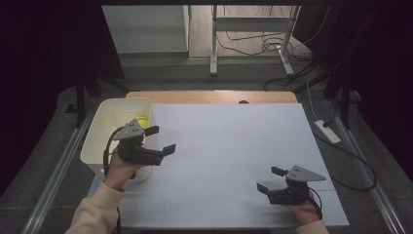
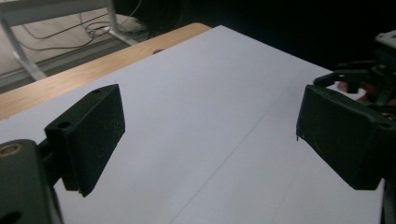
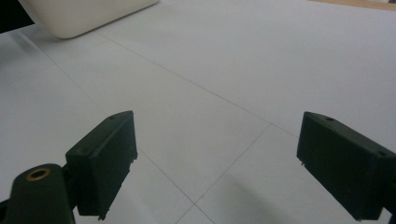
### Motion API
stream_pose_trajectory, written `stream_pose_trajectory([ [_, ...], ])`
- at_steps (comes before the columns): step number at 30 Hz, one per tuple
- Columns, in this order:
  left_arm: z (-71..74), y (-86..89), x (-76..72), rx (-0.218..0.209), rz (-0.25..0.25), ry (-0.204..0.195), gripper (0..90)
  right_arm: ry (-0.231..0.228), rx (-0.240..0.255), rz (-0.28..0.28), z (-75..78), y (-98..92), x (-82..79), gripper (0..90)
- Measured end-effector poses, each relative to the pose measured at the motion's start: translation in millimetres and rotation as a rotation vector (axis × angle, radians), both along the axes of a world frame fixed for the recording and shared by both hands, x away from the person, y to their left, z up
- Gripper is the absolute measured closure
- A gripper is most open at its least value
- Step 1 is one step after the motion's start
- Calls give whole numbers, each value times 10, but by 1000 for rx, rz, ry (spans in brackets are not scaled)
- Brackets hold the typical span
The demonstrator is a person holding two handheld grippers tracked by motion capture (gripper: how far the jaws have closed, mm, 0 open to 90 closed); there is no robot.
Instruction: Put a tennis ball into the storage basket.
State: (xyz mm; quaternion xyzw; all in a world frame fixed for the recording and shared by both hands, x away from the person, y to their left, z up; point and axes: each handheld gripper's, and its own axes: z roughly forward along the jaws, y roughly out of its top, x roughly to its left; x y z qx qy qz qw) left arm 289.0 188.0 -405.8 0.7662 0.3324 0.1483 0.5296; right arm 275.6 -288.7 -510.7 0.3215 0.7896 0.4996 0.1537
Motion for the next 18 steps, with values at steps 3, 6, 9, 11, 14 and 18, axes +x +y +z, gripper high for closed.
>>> stream_pose_trajectory([
  [3,-13,-33,-56,-3,-22,-11,91,1,-2,1,-4,0,3,122],
  [6,-54,-69,-127,3,-57,-12,94,0,-3,1,-2,-1,-1,122],
  [9,-114,-96,-192,18,-70,-11,100,4,0,-1,-3,-1,-7,122],
  [11,-155,-112,-226,22,-74,-5,100,4,-4,0,-3,0,-7,122],
  [14,-228,-136,-282,24,-83,2,99,3,-1,1,-4,4,-6,122],
  [18,-295,-164,-355,34,-107,-13,99,3,-5,2,-10,9,-3,122],
])
